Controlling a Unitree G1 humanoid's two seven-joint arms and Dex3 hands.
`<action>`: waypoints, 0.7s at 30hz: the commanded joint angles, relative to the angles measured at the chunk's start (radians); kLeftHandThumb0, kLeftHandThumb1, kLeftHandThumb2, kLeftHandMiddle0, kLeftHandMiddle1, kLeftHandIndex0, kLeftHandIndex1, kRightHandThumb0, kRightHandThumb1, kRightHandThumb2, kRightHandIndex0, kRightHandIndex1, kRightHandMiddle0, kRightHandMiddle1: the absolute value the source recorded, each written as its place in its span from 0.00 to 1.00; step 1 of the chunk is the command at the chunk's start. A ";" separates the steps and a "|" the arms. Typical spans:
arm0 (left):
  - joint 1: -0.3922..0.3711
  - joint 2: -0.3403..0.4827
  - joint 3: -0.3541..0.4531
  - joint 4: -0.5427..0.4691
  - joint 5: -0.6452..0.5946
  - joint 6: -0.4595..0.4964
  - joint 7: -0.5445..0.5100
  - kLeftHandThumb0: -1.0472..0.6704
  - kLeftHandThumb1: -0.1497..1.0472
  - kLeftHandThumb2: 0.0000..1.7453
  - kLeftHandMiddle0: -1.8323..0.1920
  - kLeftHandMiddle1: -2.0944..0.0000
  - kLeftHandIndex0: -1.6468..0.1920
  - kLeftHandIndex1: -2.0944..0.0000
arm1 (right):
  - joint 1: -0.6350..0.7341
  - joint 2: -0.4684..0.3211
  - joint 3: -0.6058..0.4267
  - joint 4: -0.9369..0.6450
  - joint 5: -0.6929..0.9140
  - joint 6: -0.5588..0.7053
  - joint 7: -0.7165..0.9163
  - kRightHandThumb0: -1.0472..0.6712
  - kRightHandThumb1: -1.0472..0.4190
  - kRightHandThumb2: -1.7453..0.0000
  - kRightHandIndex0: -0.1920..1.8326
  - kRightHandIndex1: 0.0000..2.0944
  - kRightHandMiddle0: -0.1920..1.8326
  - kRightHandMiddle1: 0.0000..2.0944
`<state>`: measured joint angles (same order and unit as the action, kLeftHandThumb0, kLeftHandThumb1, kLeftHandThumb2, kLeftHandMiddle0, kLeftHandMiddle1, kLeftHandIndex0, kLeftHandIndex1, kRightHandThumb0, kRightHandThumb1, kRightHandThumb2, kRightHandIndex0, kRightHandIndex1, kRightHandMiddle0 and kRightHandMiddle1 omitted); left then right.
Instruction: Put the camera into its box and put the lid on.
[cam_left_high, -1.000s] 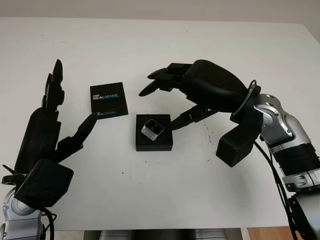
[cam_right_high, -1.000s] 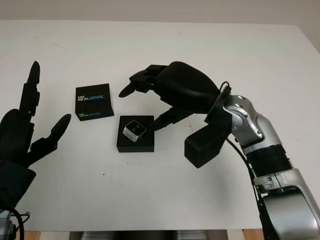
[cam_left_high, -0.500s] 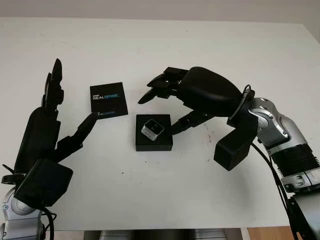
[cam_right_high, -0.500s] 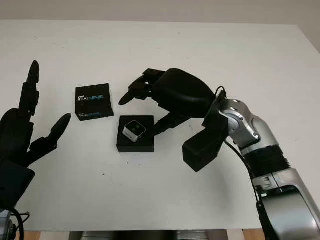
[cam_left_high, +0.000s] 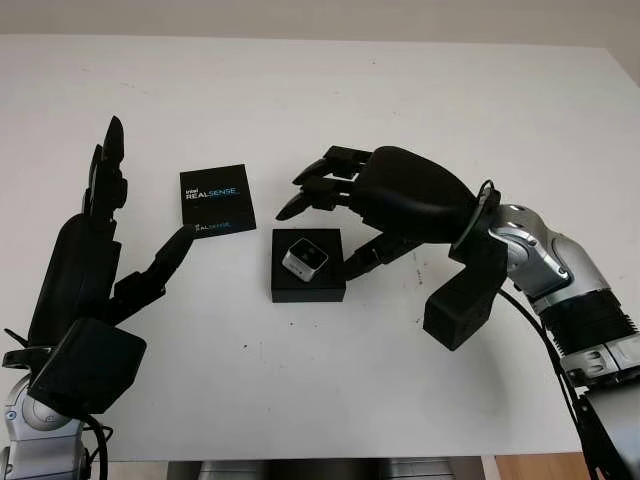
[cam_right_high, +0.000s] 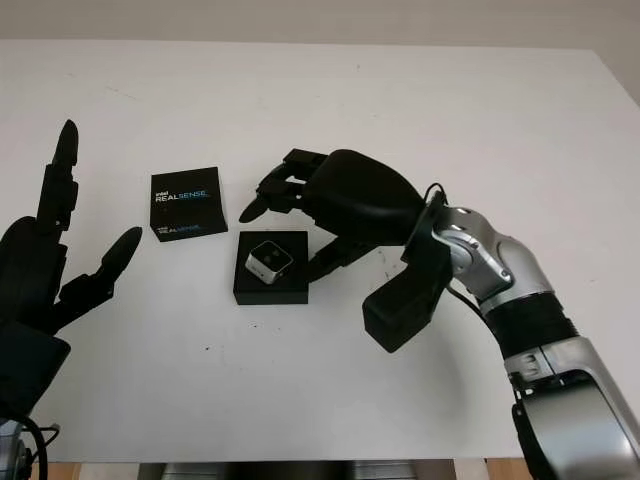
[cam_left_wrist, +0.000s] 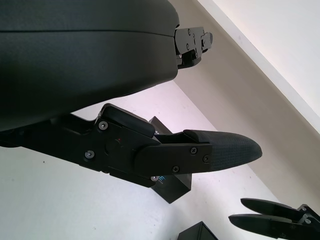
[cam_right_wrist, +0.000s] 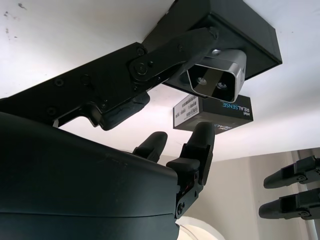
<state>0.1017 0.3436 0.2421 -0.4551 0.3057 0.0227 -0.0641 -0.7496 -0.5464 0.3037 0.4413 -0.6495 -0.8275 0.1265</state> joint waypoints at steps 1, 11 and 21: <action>0.009 -0.005 0.005 -0.015 -0.003 -0.004 0.006 0.11 1.00 0.27 1.00 1.00 0.98 0.97 | 0.004 0.011 0.008 0.013 -0.005 -0.001 -0.019 0.19 0.13 0.97 0.20 0.33 0.24 0.37; 0.012 -0.006 0.003 -0.013 -0.008 -0.013 0.011 0.11 1.00 0.27 1.00 1.00 0.98 0.97 | -0.015 0.032 0.037 0.090 -0.071 -0.026 -0.142 0.20 0.12 0.97 0.16 0.46 0.25 0.45; 0.017 -0.007 0.003 -0.013 -0.005 -0.019 0.016 0.11 1.00 0.27 1.00 1.00 0.98 0.97 | -0.030 0.039 0.070 0.143 -0.150 -0.055 -0.300 0.27 0.09 0.97 0.17 0.59 0.33 0.57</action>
<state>0.1084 0.3431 0.2420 -0.4551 0.3016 0.0121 -0.0553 -0.7650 -0.5091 0.3650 0.5799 -0.7925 -0.8686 -0.1592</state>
